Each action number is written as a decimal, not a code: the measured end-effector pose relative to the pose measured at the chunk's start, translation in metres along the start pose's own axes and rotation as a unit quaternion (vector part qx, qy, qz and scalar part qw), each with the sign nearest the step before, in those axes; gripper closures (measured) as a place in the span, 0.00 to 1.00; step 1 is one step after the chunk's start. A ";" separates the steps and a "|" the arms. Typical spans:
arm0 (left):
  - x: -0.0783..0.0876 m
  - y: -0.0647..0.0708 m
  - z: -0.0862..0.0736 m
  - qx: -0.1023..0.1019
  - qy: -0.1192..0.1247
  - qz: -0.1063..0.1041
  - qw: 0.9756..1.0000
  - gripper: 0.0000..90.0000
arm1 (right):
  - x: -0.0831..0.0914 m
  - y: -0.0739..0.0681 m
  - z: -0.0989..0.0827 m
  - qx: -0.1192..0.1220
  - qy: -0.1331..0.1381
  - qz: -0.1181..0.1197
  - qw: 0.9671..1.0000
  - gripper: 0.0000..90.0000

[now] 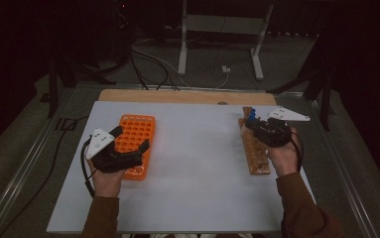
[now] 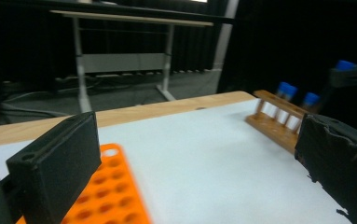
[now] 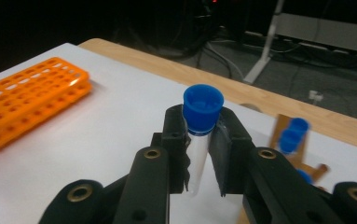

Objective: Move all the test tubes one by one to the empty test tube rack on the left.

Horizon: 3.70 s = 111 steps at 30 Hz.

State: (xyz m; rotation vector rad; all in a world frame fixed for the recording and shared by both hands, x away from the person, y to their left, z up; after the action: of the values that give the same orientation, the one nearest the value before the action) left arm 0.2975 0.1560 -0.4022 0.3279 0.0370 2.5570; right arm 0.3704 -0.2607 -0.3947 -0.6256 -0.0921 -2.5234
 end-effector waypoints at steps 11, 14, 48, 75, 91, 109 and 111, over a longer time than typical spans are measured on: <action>-0.041 0.047 0.004 -0.020 -0.034 -0.047 0.998 0.03 | -0.008 -0.034 0.007 0.017 -0.006 0.045 0.999 0.86; -0.050 0.059 0.002 -0.029 -0.041 -0.057 0.997 0.03 | -0.008 -0.043 0.009 0.017 -0.004 0.062 0.998 0.86; -0.107 0.116 -0.015 -0.090 -0.097 -0.132 0.982 0.79 | -0.018 -0.102 0.002 0.019 -0.027 0.169 0.985 0.85; -0.099 0.095 -0.016 -0.059 -0.107 -0.121 0.985 0.87 | -0.003 -0.061 -0.018 0.000 0.000 0.064 0.998 0.04; -0.081 0.064 -0.003 -0.026 -0.084 -0.099 0.991 0.87 | 0.014 -0.017 -0.045 -0.014 0.000 0.010 1.000 0.00; -0.038 0.009 0.006 0.005 -0.056 -0.051 0.997 0.87 | 0.034 0.011 -0.060 -0.043 0.012 -0.009 0.999 0.00; -0.032 0.001 0.006 0.013 -0.050 -0.042 0.998 0.87 | 0.035 0.013 -0.060 -0.045 0.015 -0.009 0.999 0.00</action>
State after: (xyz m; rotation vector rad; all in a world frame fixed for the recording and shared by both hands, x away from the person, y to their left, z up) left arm 0.3239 0.1378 -0.4036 0.4541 0.0460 2.4558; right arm 0.3256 -0.2995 -0.4331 -0.6237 0.0256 -2.5657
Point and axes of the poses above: each handheld gripper's, and its own axes: x roughly backward along the jaws, z roughly out of its top, y roughly to its right, the point moved 2 cm from there along -x, roughly forward along the jaws, and after that the axes turned 2 degrees about -x, right-handed, at the moved point
